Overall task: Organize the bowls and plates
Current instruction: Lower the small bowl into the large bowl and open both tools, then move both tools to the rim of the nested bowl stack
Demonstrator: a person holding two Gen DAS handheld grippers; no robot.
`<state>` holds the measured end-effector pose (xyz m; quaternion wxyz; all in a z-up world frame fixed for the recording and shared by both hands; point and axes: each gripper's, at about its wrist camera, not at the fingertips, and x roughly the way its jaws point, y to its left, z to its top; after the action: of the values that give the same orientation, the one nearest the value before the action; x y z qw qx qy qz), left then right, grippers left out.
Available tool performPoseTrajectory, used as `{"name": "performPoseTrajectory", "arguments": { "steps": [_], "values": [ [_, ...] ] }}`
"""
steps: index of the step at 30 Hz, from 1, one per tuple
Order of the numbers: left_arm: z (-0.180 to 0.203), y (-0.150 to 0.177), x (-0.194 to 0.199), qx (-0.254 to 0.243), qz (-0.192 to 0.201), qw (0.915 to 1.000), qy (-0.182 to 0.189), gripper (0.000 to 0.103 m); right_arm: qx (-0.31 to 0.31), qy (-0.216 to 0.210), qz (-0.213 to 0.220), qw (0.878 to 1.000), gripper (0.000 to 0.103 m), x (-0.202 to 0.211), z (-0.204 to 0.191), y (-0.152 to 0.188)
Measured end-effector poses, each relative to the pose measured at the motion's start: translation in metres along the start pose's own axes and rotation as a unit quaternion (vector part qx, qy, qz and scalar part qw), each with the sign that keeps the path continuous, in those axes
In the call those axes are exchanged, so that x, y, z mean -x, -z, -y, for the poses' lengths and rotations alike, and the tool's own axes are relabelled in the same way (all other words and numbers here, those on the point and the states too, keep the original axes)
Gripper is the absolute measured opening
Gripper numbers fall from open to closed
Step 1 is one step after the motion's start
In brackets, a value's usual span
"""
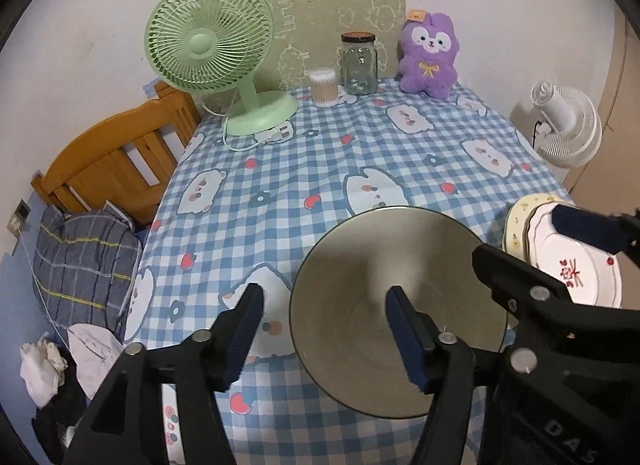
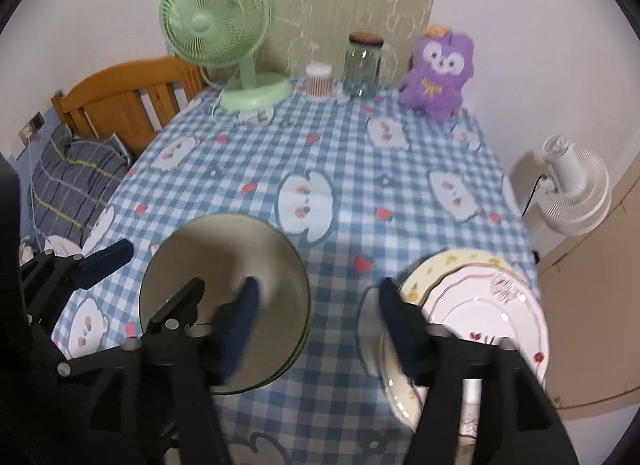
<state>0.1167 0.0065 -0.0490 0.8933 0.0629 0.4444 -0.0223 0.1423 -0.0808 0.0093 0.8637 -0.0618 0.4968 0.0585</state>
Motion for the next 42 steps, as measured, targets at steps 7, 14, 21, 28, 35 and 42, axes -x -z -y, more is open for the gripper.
{"name": "performPoseTrajectory", "arguments": {
  "steps": [7,14,21,28,35,42],
  "values": [
    [-0.003,0.007,0.013,-0.004,0.026,0.9996,0.001,0.084,-0.006,-0.011,0.008,1.0,0.076,0.01,0.005,0.004],
    [-0.017,0.02,0.02,0.012,0.033,0.9994,0.003,0.084,-0.021,-0.046,0.01,0.999,0.076,0.015,0.016,0.022],
    [-0.029,0.032,0.03,0.017,0.042,0.9989,-0.009,0.085,-0.04,-0.059,-0.002,0.997,0.076,0.011,0.032,0.035],
    [-0.039,0.035,0.013,0.028,0.016,0.9995,-0.002,0.085,-0.057,-0.066,-0.011,0.996,0.076,0.0,0.041,0.04],
    [-0.032,0.032,-0.008,0.026,0.006,0.9996,0.012,0.083,-0.048,-0.06,-0.004,0.997,0.076,-0.013,0.034,0.038],
    [-0.028,0.029,-0.029,0.029,-0.007,0.9991,0.029,0.07,-0.063,-0.076,-0.012,0.995,0.076,-0.031,0.035,0.032]
  ]
}}
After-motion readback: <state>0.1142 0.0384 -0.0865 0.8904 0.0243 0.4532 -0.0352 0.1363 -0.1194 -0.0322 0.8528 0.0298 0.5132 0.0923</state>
